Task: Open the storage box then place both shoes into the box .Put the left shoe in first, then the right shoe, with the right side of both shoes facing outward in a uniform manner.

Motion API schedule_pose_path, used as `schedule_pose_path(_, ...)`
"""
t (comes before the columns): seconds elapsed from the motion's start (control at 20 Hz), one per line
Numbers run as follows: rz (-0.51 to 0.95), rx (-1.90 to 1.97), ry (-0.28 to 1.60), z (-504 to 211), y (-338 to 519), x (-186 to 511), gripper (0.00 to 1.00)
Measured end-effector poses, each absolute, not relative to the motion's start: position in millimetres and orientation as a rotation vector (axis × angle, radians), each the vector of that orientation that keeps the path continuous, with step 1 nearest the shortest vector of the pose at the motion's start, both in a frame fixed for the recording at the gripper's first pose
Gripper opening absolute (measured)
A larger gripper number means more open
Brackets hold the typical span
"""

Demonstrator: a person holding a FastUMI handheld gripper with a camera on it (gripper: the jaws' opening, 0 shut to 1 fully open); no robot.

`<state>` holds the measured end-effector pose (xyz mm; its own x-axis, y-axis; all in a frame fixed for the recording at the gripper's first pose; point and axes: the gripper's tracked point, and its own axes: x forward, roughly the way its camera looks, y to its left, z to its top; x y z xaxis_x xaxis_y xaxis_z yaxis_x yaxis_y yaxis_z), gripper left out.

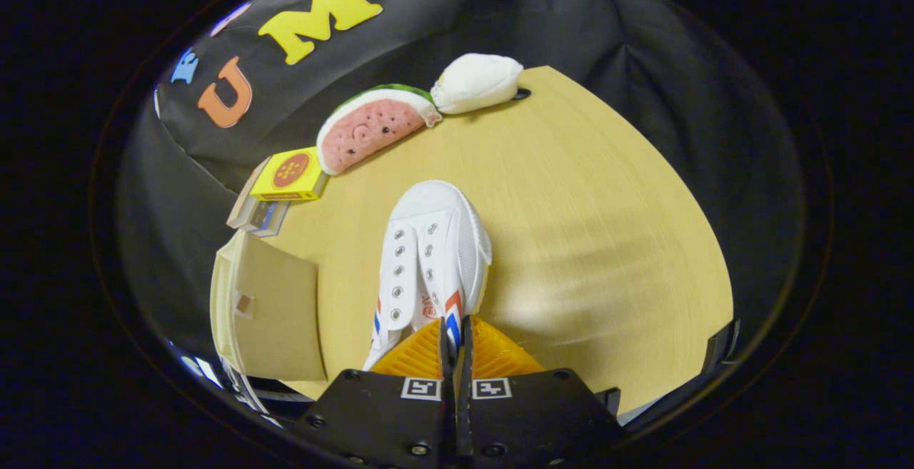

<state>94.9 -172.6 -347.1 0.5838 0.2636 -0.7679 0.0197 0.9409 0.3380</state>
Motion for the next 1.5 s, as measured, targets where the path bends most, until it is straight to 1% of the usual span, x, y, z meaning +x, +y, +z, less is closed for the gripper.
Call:
schedule_pose_path(0.4,0.195,0.348,0.826,-324.4,-132.8,102.4,0.01)
schedule_pose_path(0.55,0.228,0.363,0.809,-319.1,-109.9,104.2,0.01)
schedule_pose_path(0.8,0.255,0.332,0.817,-333.2,-94.9,110.3,0.01)
schedule_pose_path(1.1,0.196,0.195,0.864,-347.4,-96.8,108.5,0.01)
schedule_pose_path(1.3,0.179,0.101,0.887,-375.5,-103.1,109.4,0.01)
schedule_pose_path(1.5,0.183,0.078,0.875,-383.4,-103.4,115.4,0.01)
